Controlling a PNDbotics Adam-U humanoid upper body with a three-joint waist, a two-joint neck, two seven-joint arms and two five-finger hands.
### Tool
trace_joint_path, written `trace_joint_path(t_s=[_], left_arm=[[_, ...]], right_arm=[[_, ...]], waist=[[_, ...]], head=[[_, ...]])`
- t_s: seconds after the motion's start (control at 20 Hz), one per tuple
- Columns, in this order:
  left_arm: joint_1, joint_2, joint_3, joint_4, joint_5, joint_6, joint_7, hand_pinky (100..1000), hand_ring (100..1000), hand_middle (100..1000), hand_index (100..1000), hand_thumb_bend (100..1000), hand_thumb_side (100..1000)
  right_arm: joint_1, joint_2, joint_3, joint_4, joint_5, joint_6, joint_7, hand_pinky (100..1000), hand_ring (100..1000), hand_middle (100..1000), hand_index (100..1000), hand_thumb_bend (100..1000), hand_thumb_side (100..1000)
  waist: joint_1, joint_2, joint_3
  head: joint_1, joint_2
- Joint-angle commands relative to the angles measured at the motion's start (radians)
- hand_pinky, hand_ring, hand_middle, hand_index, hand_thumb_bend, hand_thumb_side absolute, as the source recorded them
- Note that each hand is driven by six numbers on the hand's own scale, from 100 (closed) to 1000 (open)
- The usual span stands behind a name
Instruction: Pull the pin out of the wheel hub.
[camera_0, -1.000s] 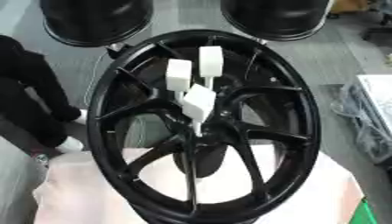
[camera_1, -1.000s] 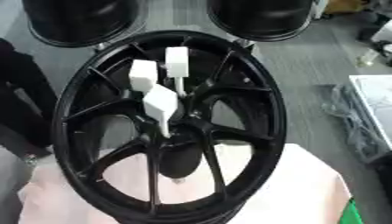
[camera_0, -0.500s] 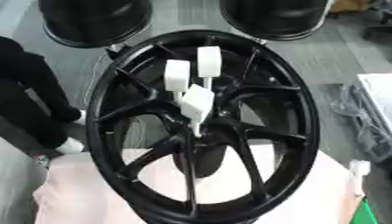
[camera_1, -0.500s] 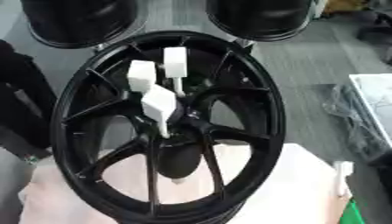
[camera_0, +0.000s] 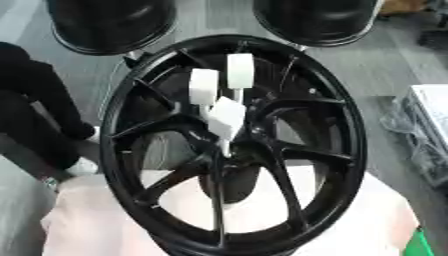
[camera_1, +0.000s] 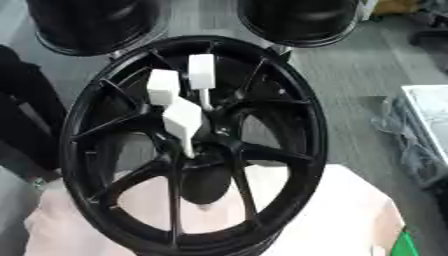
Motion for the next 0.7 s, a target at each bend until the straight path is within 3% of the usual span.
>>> trace_joint_path(t_s=[0.05,0.5,0.7], left_arm=[[-0.015,0.014,0.004,-0.021,-0.001,-0.001,-0.004,684,720,693,750,285,753],[-0.018,0.009,0.001,-0.021,-0.001,-0.001,-0.007,684,721,694,750,286,752],[-0.018,0.005,0.002,-0.021,0.0,-0.001,-0.006,684,721,694,750,286,752]], right_arm=[[-0.035,-0.01,0.028,-0.084,-0.057,0.0,0.022,812,710,690,786,384,351],[-0.116,0.109,0.108,-0.19,-0.168,0.017,0.054,812,700,683,787,270,428],[-0.122,0.228,0.1,-0.191,-0.181,0.022,0.033,812,694,678,787,284,410]], waist=[[-0.004,-0.02,0.004],[-0.005,-0.022,0.017],[-0.001,-0.021,0.016]], head=[[-0.006,-0.011],[-0.007,-0.011],[-0.004,-0.013]])
